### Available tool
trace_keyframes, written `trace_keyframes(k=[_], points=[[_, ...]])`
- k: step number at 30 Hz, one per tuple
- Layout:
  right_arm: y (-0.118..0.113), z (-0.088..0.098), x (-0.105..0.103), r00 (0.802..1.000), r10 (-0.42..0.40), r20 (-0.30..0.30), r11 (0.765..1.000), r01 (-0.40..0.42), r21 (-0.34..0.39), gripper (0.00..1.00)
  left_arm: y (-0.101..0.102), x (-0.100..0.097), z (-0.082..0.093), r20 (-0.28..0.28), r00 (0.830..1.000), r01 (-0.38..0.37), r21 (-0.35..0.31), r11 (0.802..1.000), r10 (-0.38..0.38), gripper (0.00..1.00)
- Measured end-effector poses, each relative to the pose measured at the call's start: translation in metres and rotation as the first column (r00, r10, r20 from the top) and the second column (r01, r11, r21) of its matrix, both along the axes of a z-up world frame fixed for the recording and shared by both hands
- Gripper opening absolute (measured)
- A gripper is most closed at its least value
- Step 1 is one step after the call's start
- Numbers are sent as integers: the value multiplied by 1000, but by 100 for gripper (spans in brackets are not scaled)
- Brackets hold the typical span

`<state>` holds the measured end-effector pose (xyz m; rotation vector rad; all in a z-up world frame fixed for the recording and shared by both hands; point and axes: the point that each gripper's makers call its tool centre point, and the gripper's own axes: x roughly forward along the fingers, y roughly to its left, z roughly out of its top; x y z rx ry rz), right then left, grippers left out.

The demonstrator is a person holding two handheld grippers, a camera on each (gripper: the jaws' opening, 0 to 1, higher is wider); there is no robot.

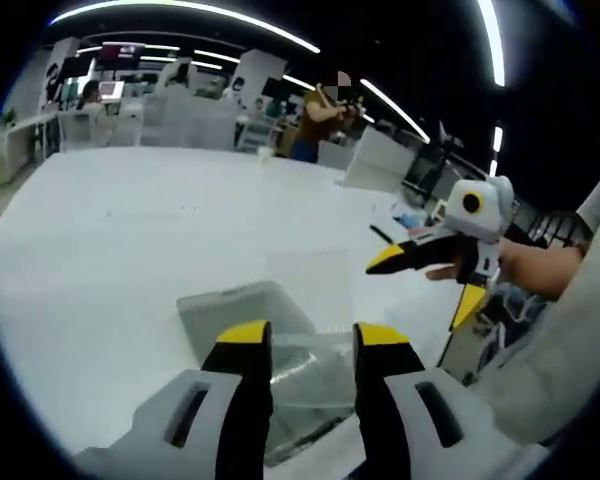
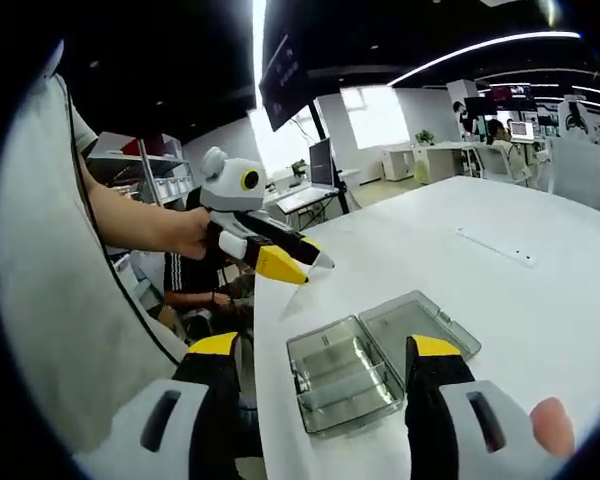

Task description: Insert the divider into the dual guide fixture by aligning both edges with the guide slots and pushing it downward to the bottom, including one-sided entry, uneven engagement, binding, and posture correction.

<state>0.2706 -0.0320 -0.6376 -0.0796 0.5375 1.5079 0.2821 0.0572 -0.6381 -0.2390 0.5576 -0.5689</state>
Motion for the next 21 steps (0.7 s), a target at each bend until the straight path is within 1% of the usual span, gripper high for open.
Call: trace_keyframes(k=[8, 10, 17, 21], points=[[2, 8, 2, 1000, -4, -19, 999, 4, 31, 63, -8, 2, 5, 14, 1000, 28, -19, 999, -28, 28], [2, 10, 3, 999, -4, -32, 999, 5, 45, 63, -10, 2, 6, 15, 999, 33, -20, 999, -33, 28], [3, 15, 4, 999, -3, -39, 998, 5, 65, 62, -18, 1, 11, 25, 998, 59, -37, 998, -58, 28], [4, 21, 5, 999, -1, -49, 996, 5, 88, 62, -22, 2, 14, 34, 997, 73, -46, 996, -71, 28]])
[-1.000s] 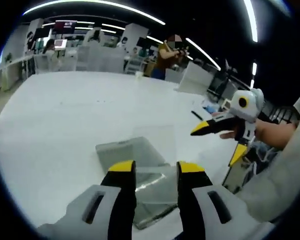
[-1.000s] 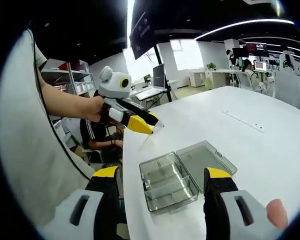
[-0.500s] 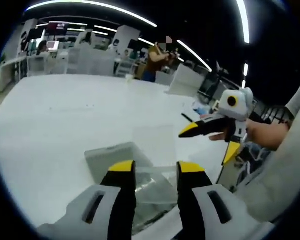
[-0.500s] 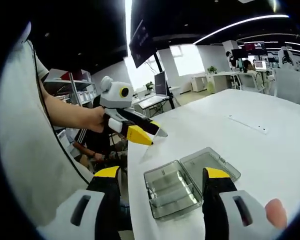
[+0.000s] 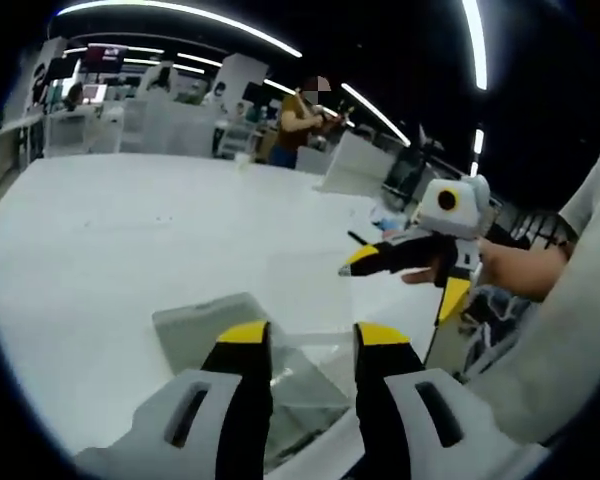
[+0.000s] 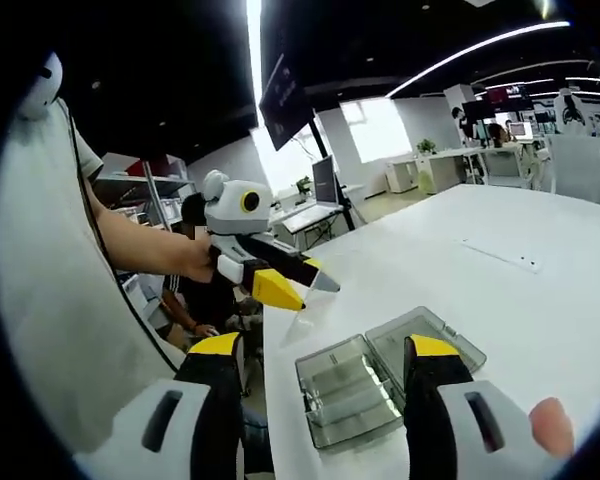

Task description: Insert the divider into the dual guide fixture by aligning both edges with the guide slots and pushing it downward to the bottom, including one-sided entry, uneven engagement, binding, and posture correction.

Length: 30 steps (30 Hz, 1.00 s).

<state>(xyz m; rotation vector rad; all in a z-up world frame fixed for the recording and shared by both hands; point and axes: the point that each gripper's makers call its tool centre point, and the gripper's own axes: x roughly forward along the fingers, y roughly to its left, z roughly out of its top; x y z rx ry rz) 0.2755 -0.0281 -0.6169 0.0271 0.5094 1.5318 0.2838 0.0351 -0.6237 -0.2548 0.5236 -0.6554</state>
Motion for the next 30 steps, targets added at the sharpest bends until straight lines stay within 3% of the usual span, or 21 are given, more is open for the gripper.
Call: trace_keyframes(k=[30], points=[[11, 29, -7, 998, 37, -47, 994, -32, 108, 56, -29, -19, 18, 51, 990, 133, -65, 989, -130, 28]])
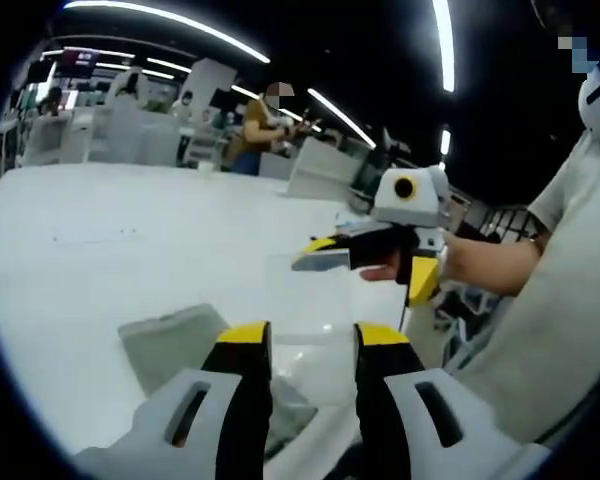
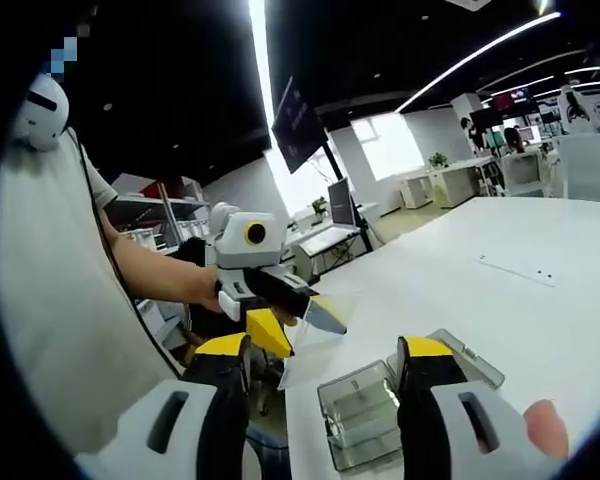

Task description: Insert the divider into the dual guide fixture by aligning both edges with the guide slots and pushing it downward to the bottom, including one-sided entry, uneven engagement, binding, and posture correction.

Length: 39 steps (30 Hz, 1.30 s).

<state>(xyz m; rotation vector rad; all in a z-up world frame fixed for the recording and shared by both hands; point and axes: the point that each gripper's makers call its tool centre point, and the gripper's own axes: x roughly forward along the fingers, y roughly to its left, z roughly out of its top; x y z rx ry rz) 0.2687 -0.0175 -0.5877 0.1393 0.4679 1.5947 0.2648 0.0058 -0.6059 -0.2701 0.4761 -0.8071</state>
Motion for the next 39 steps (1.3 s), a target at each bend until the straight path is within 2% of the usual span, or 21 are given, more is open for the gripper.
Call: trace_keyframes(k=[21, 34, 39], points=[[4, 11, -4, 999, 24, -49, 998, -22, 58, 53, -20, -7, 8, 23, 996, 91, -53, 994, -90, 28], [7, 9, -10, 997, 34, -68, 998, -30, 54, 48, -29, -9, 16, 40, 987, 162, -92, 983, -159, 28], [6, 11, -9, 994, 34, -101, 997, -26, 79, 46, -31, -9, 18, 40, 983, 184, -109, 977, -181, 28]])
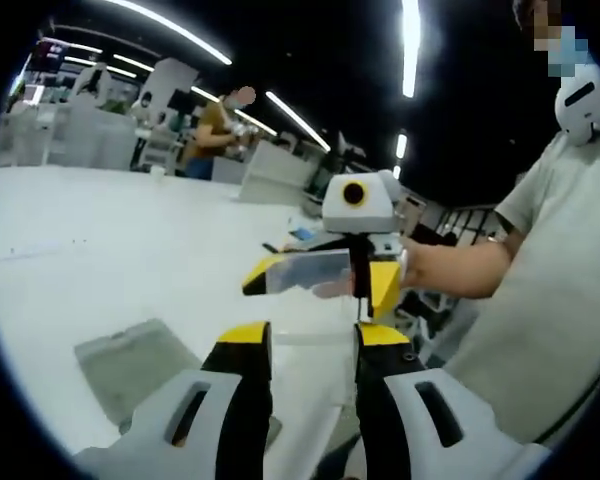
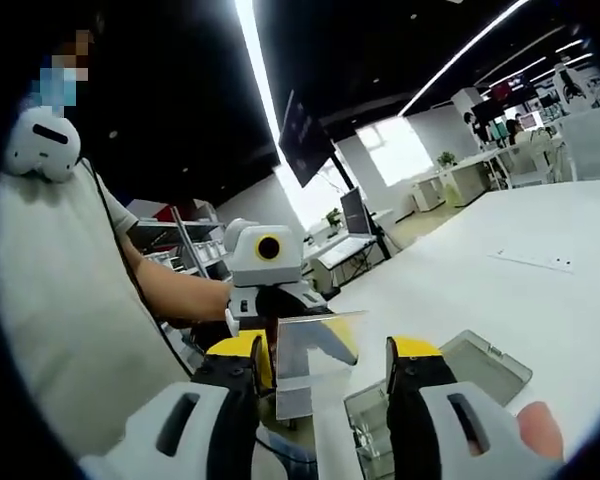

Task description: Insert the divider into the dual guide fixture by aligning both edges with the guide slots and pushing it downward to the bottom, including one-sided entry, uneven engagement, binding, and posture correction.

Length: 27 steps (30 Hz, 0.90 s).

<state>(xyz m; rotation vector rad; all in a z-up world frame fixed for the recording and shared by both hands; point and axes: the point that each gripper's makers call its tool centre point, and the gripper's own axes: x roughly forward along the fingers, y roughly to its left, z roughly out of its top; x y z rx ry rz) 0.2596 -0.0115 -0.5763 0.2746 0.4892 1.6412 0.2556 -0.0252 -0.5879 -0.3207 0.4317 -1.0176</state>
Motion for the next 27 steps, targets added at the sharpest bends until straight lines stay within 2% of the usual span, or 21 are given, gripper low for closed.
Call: trace_keyframes(k=[4, 11, 17, 19, 27], points=[[-1, 3, 1, 1000, -2, -26, 1000, 3, 24, 42, -2, 1, 2, -2, 1000, 15, -17, 1000, -15, 28], [-1, 2, 3, 1000, -5, -30, 999, 6, 33, 36, -7, 3, 1, -10, 999, 44, -43, 998, -44, 28], [-1, 3, 3, 998, -3, -60, 999, 6, 50, 35, -6, 3, 0, -22, 998, 53, -61, 997, -54, 28], [-1, 3, 2, 998, 0, -56, 999, 3, 53, 32, -7, 3, -1, -23, 998, 56, -61, 997, -58, 28], [0, 2, 5, 998, -8, -59, 998, 11, 58, 32, -6, 7, -3, -38, 997, 65, -87, 994, -69, 29]])
